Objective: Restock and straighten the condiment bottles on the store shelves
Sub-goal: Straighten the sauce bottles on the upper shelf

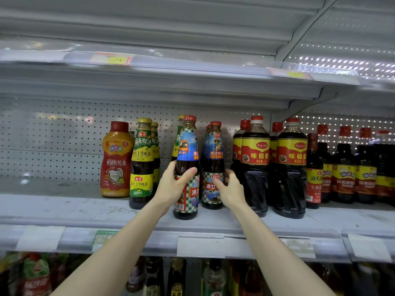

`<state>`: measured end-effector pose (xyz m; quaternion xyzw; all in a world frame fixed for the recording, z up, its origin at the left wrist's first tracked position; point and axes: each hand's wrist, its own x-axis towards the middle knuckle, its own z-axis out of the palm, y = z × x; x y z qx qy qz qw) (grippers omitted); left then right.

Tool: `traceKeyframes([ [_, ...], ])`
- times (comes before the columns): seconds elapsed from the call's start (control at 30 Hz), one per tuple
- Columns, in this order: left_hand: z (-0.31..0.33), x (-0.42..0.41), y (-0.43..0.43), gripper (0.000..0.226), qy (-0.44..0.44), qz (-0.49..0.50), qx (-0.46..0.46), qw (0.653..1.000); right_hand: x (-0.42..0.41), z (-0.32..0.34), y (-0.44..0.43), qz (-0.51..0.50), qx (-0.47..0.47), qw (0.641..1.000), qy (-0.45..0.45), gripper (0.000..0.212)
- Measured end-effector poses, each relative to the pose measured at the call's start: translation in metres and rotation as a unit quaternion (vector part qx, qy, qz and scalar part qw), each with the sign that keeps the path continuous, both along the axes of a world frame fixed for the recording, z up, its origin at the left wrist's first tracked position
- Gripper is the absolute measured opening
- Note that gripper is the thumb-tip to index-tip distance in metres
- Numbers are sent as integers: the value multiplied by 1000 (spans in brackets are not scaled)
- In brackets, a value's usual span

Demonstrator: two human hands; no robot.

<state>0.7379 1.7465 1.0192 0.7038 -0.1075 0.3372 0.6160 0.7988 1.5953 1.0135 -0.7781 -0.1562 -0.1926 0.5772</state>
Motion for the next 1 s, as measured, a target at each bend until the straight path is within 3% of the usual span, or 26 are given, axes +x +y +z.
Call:
traceKeyframes([
  [0.37, -2, 3, 2, 18, -4, 1, -4, 1000, 8, 2, 3, -2, -15, 1000, 3, 50],
  [1.0, -2, 3, 2, 29, -4, 4, -2, 1000, 16, 0, 4, 2, -21, 1000, 1, 49],
])
